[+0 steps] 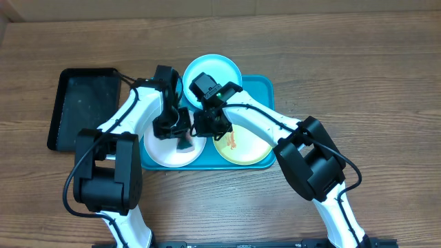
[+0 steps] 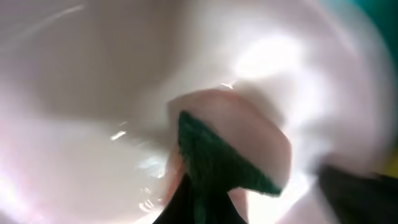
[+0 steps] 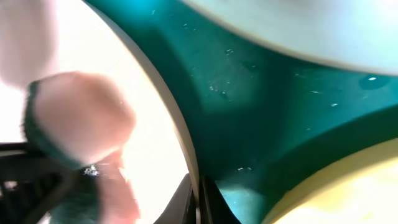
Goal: Clean dirty plates on tray and stack at the side
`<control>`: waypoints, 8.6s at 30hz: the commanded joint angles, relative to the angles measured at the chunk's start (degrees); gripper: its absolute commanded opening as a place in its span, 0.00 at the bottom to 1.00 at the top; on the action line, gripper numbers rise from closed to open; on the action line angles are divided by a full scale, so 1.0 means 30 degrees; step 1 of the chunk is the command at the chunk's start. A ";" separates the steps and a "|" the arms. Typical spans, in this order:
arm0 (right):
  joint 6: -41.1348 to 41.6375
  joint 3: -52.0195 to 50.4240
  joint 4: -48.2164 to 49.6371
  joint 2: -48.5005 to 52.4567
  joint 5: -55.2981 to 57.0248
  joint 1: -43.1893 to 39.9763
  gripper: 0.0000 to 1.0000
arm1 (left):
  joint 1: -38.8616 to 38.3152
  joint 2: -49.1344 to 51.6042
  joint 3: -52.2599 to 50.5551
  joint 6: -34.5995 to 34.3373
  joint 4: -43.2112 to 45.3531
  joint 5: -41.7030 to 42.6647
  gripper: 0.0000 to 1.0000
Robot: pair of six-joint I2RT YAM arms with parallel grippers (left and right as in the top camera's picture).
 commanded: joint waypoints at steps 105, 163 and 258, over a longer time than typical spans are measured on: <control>-0.4692 0.0831 -0.5697 -0.5217 0.1734 -1.6764 0.04 | 1.3282 -0.2623 0.8786 -0.2076 -0.4750 0.1144 0.04; -0.2127 -0.2652 0.9369 -0.0780 0.5472 -0.5180 0.49 | 1.1096 -0.2623 0.8779 -0.1632 -0.3971 0.1093 0.04; 0.1362 -0.2098 0.6637 -0.0809 0.3191 -0.1792 0.04 | 0.2106 0.0270 0.1661 0.0539 0.4065 -0.4313 0.04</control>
